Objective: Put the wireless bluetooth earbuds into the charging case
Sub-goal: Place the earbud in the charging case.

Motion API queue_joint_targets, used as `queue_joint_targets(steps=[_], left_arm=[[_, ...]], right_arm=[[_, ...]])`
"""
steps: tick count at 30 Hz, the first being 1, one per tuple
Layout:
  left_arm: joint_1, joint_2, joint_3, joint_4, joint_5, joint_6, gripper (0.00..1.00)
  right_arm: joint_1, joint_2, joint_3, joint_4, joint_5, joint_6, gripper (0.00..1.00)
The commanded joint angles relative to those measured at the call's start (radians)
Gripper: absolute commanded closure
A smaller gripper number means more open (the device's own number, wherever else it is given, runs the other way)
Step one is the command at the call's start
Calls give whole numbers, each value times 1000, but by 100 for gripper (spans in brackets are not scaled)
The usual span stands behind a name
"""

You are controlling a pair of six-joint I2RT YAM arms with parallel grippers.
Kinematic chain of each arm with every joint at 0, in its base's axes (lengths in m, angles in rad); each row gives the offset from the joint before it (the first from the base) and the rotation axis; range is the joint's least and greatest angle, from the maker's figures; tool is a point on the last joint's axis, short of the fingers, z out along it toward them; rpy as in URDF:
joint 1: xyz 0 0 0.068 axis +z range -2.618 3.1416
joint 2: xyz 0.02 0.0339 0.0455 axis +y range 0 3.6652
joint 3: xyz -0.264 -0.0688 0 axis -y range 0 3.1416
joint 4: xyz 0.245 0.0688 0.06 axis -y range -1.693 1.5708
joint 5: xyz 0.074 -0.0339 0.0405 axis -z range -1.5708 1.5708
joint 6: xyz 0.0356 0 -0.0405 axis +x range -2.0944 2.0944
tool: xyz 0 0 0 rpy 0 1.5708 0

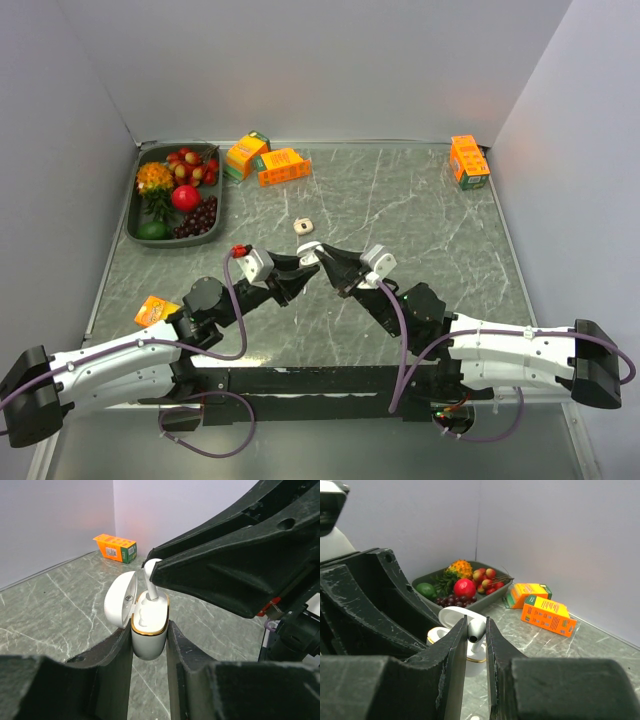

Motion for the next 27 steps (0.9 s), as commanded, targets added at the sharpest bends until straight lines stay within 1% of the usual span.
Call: queue_joint_targets(steps=[1, 14, 21, 27], left_arm=[[-12, -11, -3, 75, 6, 37, 99], [-23, -13, -6, 74, -1, 57, 99], [-24, -16, -1, 77, -2, 48, 99], [-23, -14, 3, 80, -1, 36, 99]], right_arm=[[-10, -22, 30, 2, 20, 15, 100], [-10, -34, 30, -22, 18, 18, 100], [-10, -37, 36, -73, -11, 24, 100], [-9, -56, 21, -74, -11, 31, 100]])
